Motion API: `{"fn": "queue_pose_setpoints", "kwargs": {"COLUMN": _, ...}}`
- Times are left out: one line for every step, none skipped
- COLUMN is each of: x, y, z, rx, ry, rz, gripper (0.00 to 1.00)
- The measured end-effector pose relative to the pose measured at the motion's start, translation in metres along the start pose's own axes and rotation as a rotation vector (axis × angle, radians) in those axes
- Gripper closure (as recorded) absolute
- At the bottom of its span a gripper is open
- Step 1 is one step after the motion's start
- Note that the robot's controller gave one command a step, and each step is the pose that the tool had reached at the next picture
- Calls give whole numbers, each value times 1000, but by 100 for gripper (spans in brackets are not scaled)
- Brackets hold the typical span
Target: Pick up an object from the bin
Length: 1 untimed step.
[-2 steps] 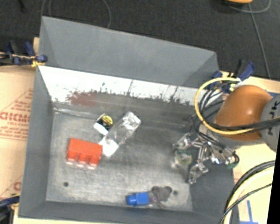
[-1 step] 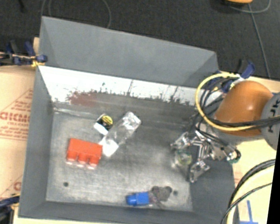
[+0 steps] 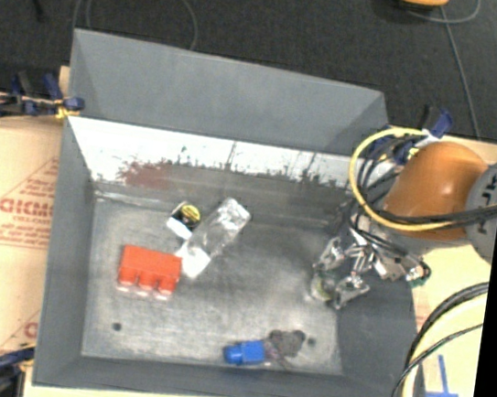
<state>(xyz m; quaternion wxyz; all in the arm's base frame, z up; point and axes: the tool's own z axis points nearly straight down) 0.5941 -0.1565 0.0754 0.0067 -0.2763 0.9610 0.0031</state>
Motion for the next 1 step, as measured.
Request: {"fn": "queue_pose_setpoints", "kwargs": {"x": 35, "y": 41, "z": -156, "rx": 6, "ry": 10, "rz": -412, "gripper": 100}}
